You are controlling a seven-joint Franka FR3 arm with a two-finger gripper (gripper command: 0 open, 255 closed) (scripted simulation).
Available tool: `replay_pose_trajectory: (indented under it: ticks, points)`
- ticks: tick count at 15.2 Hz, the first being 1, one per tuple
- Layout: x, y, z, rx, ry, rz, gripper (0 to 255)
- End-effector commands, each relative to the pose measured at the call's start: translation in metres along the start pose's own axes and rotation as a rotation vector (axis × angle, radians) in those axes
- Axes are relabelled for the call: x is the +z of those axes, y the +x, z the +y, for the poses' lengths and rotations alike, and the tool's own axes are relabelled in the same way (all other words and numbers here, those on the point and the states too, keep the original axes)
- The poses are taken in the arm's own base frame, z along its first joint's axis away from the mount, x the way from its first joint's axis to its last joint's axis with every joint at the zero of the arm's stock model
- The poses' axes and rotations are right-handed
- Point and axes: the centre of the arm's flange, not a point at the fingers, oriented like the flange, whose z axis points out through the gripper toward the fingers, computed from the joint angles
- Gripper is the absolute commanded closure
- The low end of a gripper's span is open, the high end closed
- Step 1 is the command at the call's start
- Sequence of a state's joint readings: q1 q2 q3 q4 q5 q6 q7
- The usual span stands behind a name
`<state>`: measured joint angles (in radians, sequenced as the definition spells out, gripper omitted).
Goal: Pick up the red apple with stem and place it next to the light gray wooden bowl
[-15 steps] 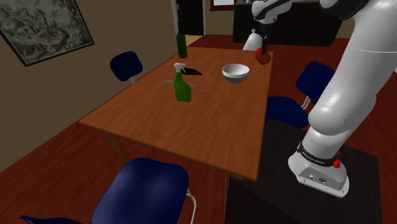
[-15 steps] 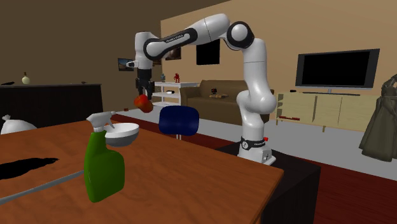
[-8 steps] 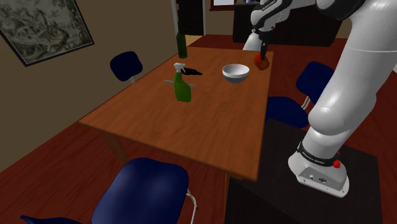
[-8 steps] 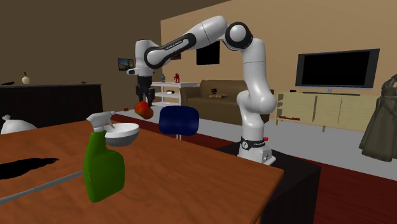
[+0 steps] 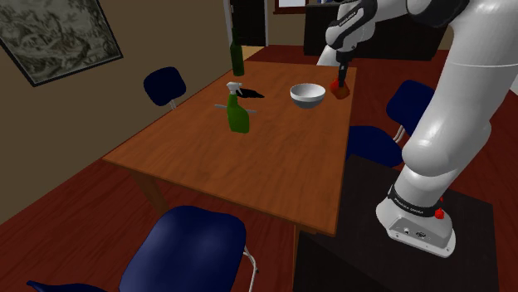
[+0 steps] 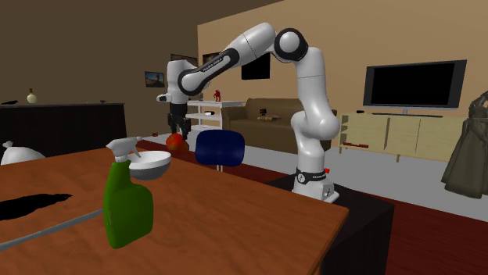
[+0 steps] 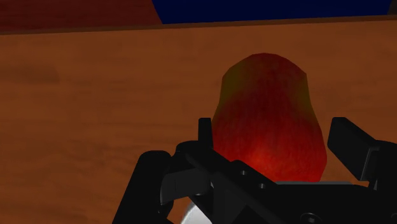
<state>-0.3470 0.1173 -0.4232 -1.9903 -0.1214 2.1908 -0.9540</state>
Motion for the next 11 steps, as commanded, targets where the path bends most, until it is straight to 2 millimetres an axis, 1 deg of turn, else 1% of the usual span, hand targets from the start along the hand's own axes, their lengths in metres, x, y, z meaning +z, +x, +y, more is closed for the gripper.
replay_pose_trajectory:
  ticks: [1,7,8,11]
  points:
    - [0.010,0.001,-0.001,0.000,-0.001,0.000,255]
    - [0.041,0.003,-0.006,0.000,-0.001,0.000,255]
    - [0.049,0.003,-0.008,0.000,-0.001,0.000,255]
    - [0.049,0.003,-0.008,0.000,-0.001,0.000,255]
